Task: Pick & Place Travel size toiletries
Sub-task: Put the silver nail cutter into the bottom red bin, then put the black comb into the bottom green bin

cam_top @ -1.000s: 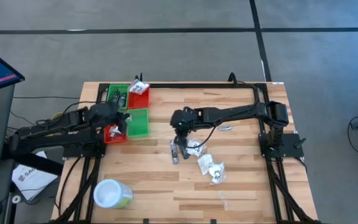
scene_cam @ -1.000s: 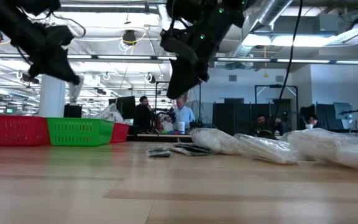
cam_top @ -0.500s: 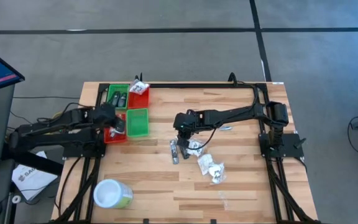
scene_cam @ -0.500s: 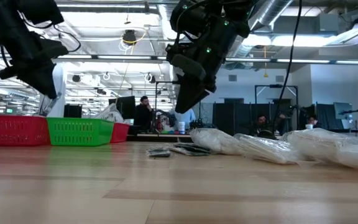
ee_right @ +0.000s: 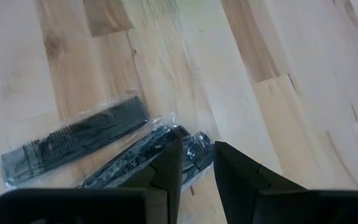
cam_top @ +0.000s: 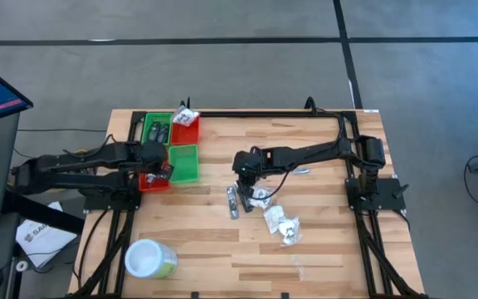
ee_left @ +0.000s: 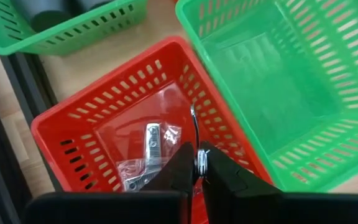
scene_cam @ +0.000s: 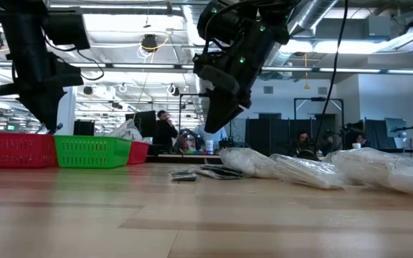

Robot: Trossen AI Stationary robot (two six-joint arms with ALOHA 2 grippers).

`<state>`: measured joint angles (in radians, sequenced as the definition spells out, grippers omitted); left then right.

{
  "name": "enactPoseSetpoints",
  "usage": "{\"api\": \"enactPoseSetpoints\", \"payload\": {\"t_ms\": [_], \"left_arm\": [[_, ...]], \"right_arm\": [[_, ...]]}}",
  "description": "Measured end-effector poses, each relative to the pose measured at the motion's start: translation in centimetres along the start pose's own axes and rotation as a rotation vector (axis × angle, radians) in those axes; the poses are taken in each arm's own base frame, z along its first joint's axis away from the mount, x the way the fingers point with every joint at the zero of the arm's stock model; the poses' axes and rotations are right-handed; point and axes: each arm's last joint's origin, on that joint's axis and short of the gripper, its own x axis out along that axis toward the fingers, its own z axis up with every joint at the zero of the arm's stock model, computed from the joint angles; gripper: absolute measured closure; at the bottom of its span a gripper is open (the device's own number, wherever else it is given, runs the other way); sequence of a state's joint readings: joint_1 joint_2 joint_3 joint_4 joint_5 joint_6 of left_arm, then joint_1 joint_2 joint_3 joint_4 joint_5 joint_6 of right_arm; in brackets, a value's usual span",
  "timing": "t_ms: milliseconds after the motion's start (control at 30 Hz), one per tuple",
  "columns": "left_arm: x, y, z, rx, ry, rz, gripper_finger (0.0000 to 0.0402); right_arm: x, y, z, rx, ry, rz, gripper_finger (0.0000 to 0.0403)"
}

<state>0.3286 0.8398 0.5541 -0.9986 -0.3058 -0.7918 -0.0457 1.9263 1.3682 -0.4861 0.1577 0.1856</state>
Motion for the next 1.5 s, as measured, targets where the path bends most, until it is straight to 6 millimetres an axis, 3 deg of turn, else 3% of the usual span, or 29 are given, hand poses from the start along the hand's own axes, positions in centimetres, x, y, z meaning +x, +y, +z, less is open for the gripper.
{"api": "enactPoseSetpoints", "payload": {"t_ms": [433,800,1167,1500], "left_arm": [[0.0,0.0,0.0,0.012,-0.001,-0.001,0.0363],[-0.6,0.2,0.3,0.054,-0.087,-0.032,0.0335],[-2.6,0.3,1.0,0.062,-0.296,-0.204,0.0329],[-2.9,-0.3,1.5,0.097,-0.359,-0.25,0.0329]], "right_arm": [[0.2,1.6,-0.8,0.032,0.046,0.012,0.0321],[2.9,2.5,-2.0,0.034,0.112,0.004,0.0314],[3.0,2.6,-2.1,0.079,0.115,0.002,0.0232],[5.1,3.0,-2.7,0.165,0.137,-0.014,0.0163]]}}
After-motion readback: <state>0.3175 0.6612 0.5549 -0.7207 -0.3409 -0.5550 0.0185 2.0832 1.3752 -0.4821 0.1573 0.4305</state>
